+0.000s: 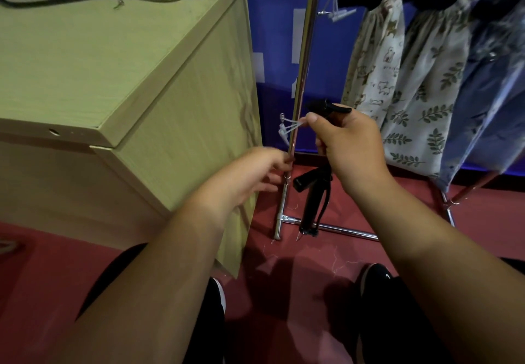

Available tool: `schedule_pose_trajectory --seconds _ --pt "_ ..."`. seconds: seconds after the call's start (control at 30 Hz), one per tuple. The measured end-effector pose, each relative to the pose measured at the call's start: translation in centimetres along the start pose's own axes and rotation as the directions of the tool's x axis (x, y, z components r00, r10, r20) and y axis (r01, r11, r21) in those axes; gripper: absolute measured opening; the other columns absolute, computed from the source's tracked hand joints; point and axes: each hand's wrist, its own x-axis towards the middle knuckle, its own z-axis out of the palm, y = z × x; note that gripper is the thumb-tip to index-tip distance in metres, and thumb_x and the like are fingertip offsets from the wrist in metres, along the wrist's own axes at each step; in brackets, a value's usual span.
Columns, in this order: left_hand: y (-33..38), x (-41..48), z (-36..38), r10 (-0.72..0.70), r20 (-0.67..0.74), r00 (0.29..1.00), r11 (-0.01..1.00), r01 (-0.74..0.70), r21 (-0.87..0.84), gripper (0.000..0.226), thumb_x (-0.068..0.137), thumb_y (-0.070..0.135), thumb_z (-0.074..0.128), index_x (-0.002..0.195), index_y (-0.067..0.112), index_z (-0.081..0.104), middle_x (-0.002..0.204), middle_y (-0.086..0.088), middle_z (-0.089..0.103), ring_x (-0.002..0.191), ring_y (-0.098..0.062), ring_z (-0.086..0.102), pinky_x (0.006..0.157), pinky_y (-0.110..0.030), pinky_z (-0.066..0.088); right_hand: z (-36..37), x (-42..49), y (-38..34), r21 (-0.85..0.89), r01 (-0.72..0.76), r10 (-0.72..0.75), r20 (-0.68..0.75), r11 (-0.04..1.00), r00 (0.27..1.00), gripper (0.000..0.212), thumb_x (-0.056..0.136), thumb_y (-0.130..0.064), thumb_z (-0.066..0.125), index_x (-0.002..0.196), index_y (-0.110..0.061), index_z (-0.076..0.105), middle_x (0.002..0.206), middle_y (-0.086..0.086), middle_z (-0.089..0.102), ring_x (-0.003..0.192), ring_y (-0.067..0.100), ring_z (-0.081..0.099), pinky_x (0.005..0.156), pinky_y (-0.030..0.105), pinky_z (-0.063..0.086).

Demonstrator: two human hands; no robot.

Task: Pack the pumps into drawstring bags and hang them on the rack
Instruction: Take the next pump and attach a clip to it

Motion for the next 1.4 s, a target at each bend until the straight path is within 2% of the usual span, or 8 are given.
schedule_pose_trajectory --seconds 0.3,0.5,0.6,0.7,0.77,1.0,1.23,1.4 --pt "-2.0 1.3 4.8 0.531 -0.039 0.847 0.709 -0.418 0.568 0.028 0.081 0.047 0.080 0.096 0.024 0.077 0.090 0.007 0.068 0.084 -0.014 0.069 0.072 -0.033 0.052 0.4 -0.9 -1.9 0.181 -0.061 0.053 0.049 0.982 0.997 0.020 0.102 -0.028 0.076 0.117 -0.015 0.077 0.093 0.000 0.077 0.077 0.012 0.073 0.072 0.028 0.063" --pt "0.4 0.9 2.1 0.606 -0.169 0.777 0.727 -0.456 0.513 0.023 0.082 0.041 0.087 0.099 0.026 0.085 0.082 -0.001 0.062 0.078 -0.015 0.064 0.068 -0.031 0.045 -1.3 0.1 -1.1 -0.202 -0.128 0.107 -0.110 0.971 0.988 0.017 0.096 -0.012 0.058 0.111 -0.019 0.059 0.097 -0.003 0.063 0.083 0.015 0.060 0.071 0.033 0.048" --pt "1.7 -0.2 0.9 0.562 -0.209 0.800 0.791 -0.447 0.417 0.038 0.077 0.051 0.085 0.098 0.019 0.084 0.089 -0.009 0.076 0.087 -0.026 0.073 0.079 -0.043 0.057 -1.4 -0.1 0.8 -0.423 -0.277 0.376 0.170 0.863 0.911 0.006 0.091 -0.010 0.059 0.096 -0.012 0.061 0.082 0.008 0.058 0.078 0.027 0.056 0.069 0.034 0.044" --pt "3.1 -1.2 0.6 0.561 -0.218 0.799 0.817 -0.490 0.303 0.030 0.080 0.043 0.089 0.094 0.016 0.084 0.072 0.001 0.075 0.065 -0.014 0.070 0.065 -0.034 0.054 -0.4 -1.7 2.8 -0.704 -0.164 0.561 0.380 0.691 0.735 0.056 0.091 -0.033 0.080 0.140 -0.018 0.058 0.124 0.011 0.069 0.115 0.031 0.066 0.094 0.035 0.051" --pt "3.7 -1.7 0.5 0.565 -0.238 0.790 0.821 -0.508 0.262 0.026 0.086 0.036 0.087 0.091 0.012 0.082 0.058 0.008 0.062 0.052 -0.008 0.054 0.055 -0.026 0.046 0.5 -2.0 4.2 -0.682 -0.118 0.503 0.400 0.722 0.766 0.069 0.091 -0.045 0.083 0.150 -0.023 0.054 0.139 0.005 0.068 0.127 0.028 0.065 0.103 0.036 0.051" --pt "3.8 -1.6 -0.1 0.288 -0.238 0.928 0.745 -0.373 -0.553 0.076 0.105 0.068 0.034 0.111 0.003 0.072 0.095 -0.013 0.075 0.070 -0.020 0.065 0.065 -0.033 0.057 0.6 -1.1 3.5 -0.509 0.009 0.171 0.306 0.861 0.937 0.036 0.096 -0.048 0.078 0.127 -0.031 0.069 0.106 -0.010 0.071 0.103 0.015 0.066 0.073 0.019 0.044" --pt "-1.1 -0.1 1.2 -0.441 0.029 0.897 0.898 0.441 -0.008 0.057 0.110 0.058 0.028 0.100 0.012 0.060 0.097 -0.015 0.067 0.080 -0.034 0.067 0.079 -0.047 0.058 0.7 -0.8 0.3 -0.269 0.065 0.007 0.260 0.961 0.966 0.019 0.096 -0.049 0.079 0.109 -0.039 0.070 0.097 -0.022 0.073 0.083 -0.015 0.064 0.065 0.000 0.041" --pt "-1.8 1.0 1.9 -0.413 -0.022 0.911 0.852 0.377 -0.363 0.033 0.113 0.027 0.036 0.100 0.006 0.059 0.091 -0.018 0.060 0.088 -0.036 0.066 0.099 -0.054 0.054 0.9 -0.9 -1.2 -0.135 0.144 -0.105 0.258 0.980 0.960 0.012 0.097 -0.046 0.078 0.102 -0.039 0.070 0.080 -0.028 0.069 0.072 -0.005 0.064 0.064 0.006 0.044"
